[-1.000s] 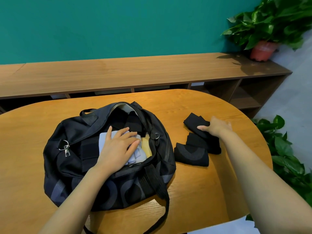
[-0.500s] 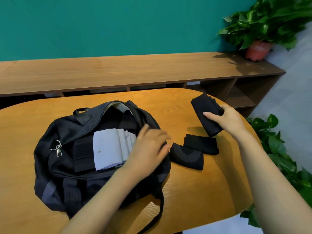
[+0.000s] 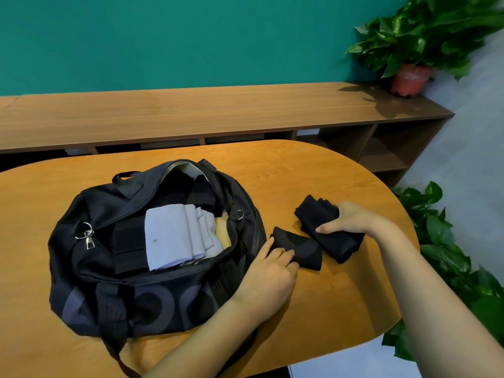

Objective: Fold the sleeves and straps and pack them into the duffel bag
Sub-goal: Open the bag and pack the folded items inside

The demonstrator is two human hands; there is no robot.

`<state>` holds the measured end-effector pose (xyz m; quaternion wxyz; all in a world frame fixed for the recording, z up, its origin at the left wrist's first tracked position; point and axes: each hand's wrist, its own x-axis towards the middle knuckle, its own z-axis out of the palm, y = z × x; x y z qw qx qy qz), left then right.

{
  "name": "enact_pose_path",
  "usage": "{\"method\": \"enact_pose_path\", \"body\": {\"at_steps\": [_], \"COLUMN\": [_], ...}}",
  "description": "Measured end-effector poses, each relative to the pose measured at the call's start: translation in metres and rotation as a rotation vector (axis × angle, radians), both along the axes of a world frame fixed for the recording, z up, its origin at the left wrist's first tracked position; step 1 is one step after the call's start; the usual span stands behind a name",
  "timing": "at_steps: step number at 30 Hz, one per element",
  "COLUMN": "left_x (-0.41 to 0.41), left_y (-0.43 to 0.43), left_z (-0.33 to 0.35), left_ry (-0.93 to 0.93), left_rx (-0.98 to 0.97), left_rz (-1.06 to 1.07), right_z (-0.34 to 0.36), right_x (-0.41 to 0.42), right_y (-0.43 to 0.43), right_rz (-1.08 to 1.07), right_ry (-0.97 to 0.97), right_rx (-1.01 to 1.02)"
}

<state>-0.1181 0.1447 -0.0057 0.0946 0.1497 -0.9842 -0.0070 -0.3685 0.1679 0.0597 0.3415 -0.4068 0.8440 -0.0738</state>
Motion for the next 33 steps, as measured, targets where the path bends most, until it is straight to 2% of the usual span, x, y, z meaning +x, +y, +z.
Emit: {"method": "enact_pose_path", "body": {"at_steps": [2,4,6,11,18,19,21,23,26,28,30,33], "left_x": [0.002,0.003,0.003,0.013,0.068,0.076,0.093,0.105,0.115,0.116,0.118,0.129], "left_y": [-0.001,0.001,0.003,0.008,-0.057,-0.069,-0.088,-0.098,-0.101,-0.101,-0.101,-0.102], "left_z": [0.003,0.004,0.004,0.021,0.066,0.067,0.065,0.058,0.05,0.048,0.047,0.049], "left_ry": [-0.055,-0.094,-0.096,0.123,0.376,0.329,0.093,-0.139,-0.233,-0.225,-0.16,0.204], "left_rx": [-0.033,-0.054,-0.073,-0.053,-0.013,0.002,0.092,0.148,0.117,0.11,0.155,0.184], "left_rz": [-0.003,-0.003,0.012,0.014,0.303,0.336,0.351,0.331,0.316,0.303,0.287,0.379], "right_z": [0.022,0.051,0.065,0.016,-0.019,-0.017,0.0,0.022,0.054,0.065,0.058,0.022], "right_x": [0.001,0.008,0.026,0.062,0.073,0.075,0.078,0.079,0.097,0.124,0.153,0.178], "right_y": [0.004,0.008,0.009,-0.002,0.003,0.005,0.008,0.007,-0.007,-0.026,-0.05,-0.079], "right_rz": [-0.011,-0.035,0.029,0.153,0.061,0.064,0.033,-0.072,-0.269,-0.249,-0.16,-0.139], "right_ry": [0.043,-0.109,-0.239,-0.213,-0.115,-0.068,0.07,0.159,-0.064,-0.276,-0.448,-0.478], "right_rx": [-0.153,-0.271,-0.226,0.027,-0.047,-0.042,-0.05,-0.174,-0.541,-0.676,-0.625,-0.441]}}
